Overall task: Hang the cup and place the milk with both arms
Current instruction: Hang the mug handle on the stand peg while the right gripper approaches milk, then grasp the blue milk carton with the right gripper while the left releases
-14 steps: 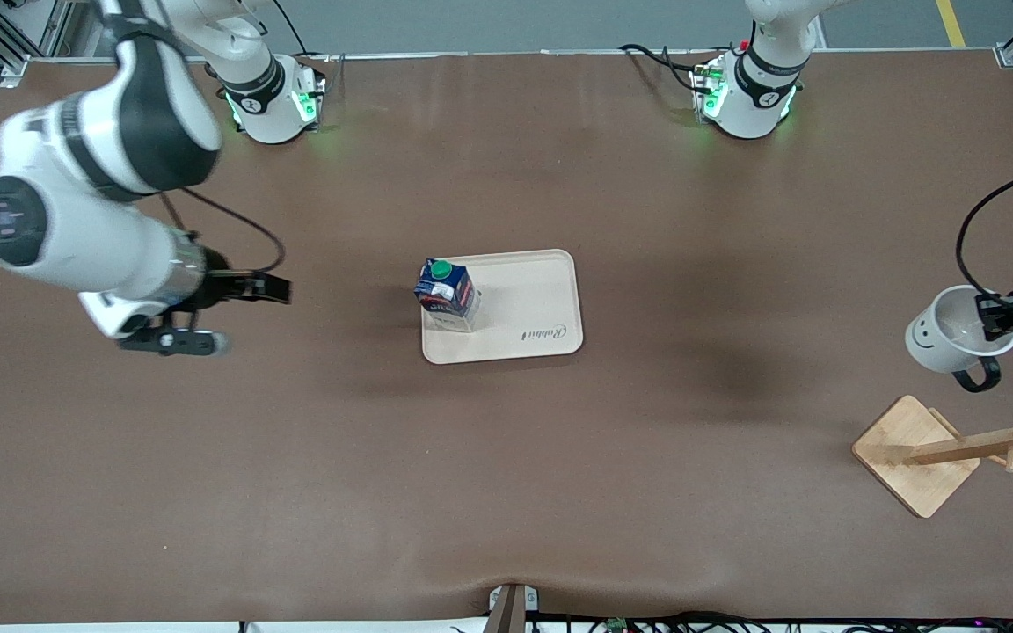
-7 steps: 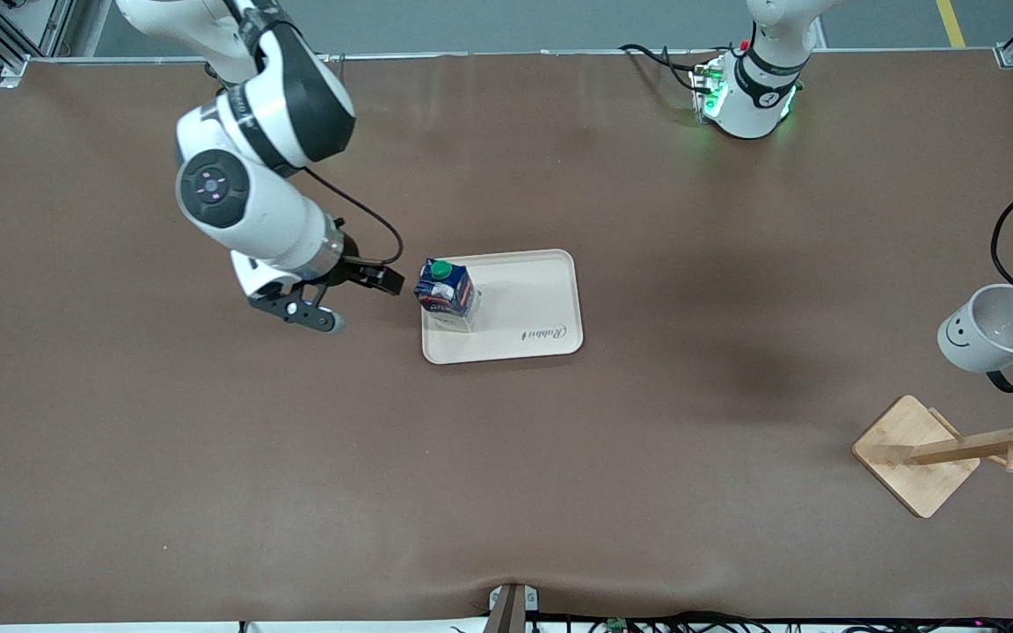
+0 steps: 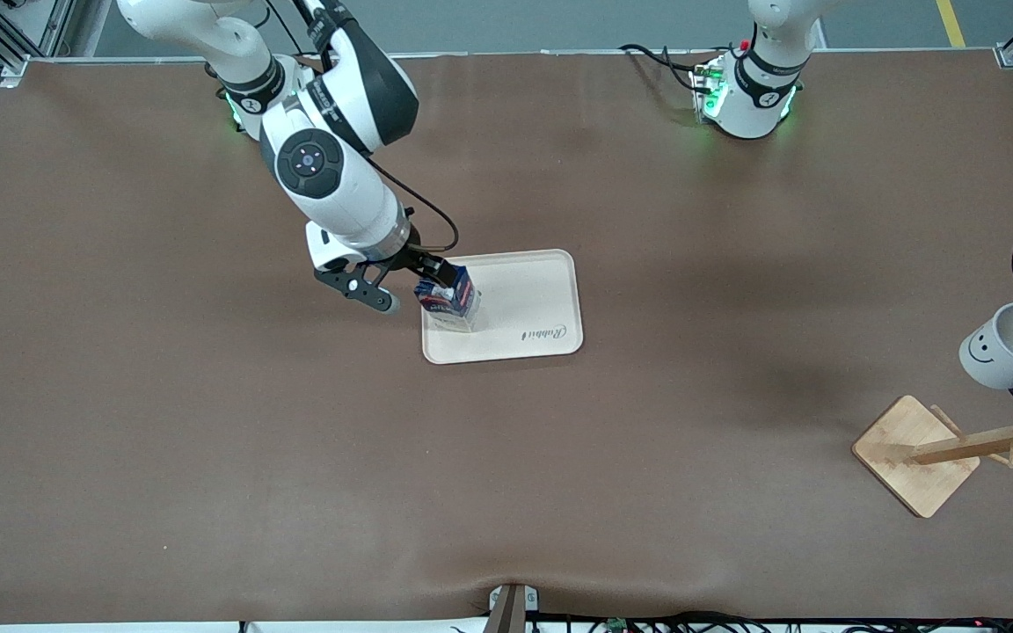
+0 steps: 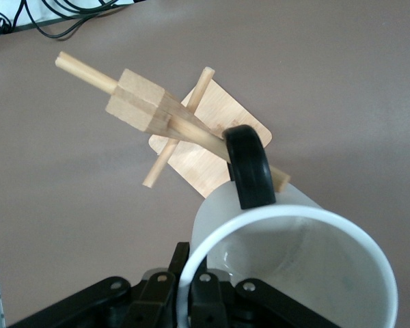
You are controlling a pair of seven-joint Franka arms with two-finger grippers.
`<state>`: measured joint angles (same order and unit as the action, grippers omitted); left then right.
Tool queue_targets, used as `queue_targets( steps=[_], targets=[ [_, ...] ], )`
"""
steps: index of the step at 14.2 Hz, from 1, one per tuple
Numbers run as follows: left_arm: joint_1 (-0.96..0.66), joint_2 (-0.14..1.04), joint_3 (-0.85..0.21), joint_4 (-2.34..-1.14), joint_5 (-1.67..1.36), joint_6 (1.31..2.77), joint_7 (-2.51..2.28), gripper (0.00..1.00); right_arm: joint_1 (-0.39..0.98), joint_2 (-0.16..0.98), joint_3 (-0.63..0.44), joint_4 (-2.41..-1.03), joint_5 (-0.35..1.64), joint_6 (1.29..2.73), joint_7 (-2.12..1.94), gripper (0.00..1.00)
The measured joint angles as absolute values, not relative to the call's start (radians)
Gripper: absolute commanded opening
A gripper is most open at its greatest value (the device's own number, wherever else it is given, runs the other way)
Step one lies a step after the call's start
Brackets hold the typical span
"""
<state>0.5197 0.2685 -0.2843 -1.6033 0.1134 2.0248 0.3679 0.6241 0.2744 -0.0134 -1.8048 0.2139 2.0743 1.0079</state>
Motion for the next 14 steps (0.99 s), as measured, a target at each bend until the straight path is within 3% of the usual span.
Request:
queue_targets(
  steps=[1, 2, 4, 6, 7, 8, 9, 10, 14],
  targets=[
    [0.526, 0.277, -0.285, -1.603, 0.109, 2.037, 0.38, 0.0, 0.631, 0.282, -0.013, -1.806, 0.214, 2.08, 1.015, 1.0],
    [0.53, 0.285, -0.285, -1.603, 0.105, 2.049, 0.388, 0.21, 0.639, 0.288, -0.013, -1.808, 0.214, 2.087, 1.023, 1.0],
    [0.532, 0.3, -0.285, -1.603, 0.102, 2.06, 0.393, 1.0, 0.658, 0.303, -0.014, -1.817, 0.214, 2.121, 1.046, 1.0],
    [0.536, 0.313, -0.284, -1.602, 0.102, 2.061, 0.392, 1.0, 0.679, 0.313, -0.014, -1.838, 0.214, 2.17, 1.056, 1.0],
    [0.536, 0.318, -0.285, -1.597, 0.102, 2.064, 0.389, 1.0, 0.689, 0.316, -0.015, -1.856, 0.214, 2.204, 1.057, 0.94],
    [0.536, 0.318, -0.288, -1.59, 0.102, 2.066, 0.38, 1.0, 0.697, 0.318, -0.015, -1.878, 0.211, 2.242, 1.057, 0.66],
    [0.535, 0.317, -0.293, -1.577, 0.102, 2.064, 0.361, 1.0, 0.704, 0.319, -0.017, -1.897, 0.207, 2.275, 1.057, 0.28],
    [0.53, 0.315, -0.298, -1.564, 0.102, 2.055, 0.341, 1.0, 0.709, 0.32, -0.018, -1.911, 0.197, 2.291, 1.057, 0.0],
    [0.456, 0.246, -0.307, -1.531, 0.102, 1.915, 0.116, 1.0, 0.71, 0.314, -0.027, -1.89, 0.172, 2.215, 1.058, 0.0]
  ],
)
